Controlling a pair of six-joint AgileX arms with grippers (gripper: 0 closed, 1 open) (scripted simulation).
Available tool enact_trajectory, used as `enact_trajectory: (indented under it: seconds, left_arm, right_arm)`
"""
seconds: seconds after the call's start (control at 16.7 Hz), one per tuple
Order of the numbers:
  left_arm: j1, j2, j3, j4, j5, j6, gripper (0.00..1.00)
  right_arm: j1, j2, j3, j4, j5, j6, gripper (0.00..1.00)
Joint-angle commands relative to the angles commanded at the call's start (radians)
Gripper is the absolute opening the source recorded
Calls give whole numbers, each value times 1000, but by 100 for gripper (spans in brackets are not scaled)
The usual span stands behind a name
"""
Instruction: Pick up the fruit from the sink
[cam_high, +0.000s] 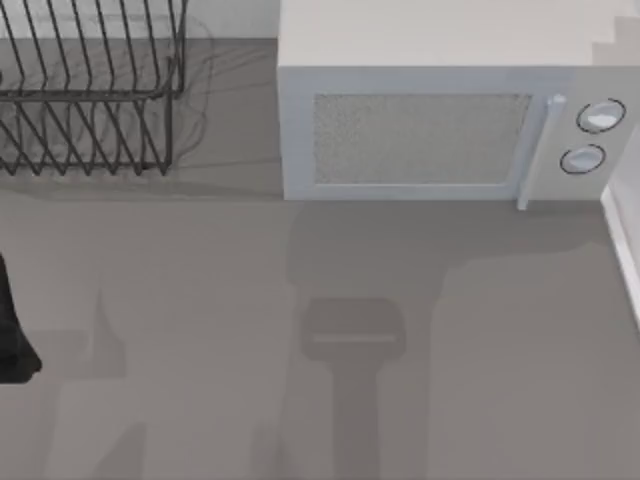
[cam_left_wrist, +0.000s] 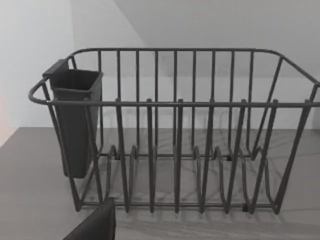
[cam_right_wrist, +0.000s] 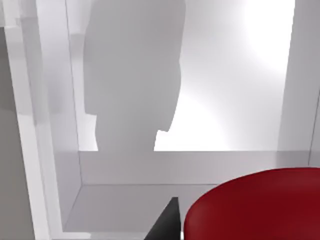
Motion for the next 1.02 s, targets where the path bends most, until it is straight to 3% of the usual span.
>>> enact_trajectory:
  seconds: [0.42,1.02]
  left_arm:
    - [0,0,0,0,0,0,100]
    - [0,0,0,0,0,0,100]
  right_arm:
    - [91,-81,-97,6,6,91,0]
    - [677,-484,-670,151,18,665,0]
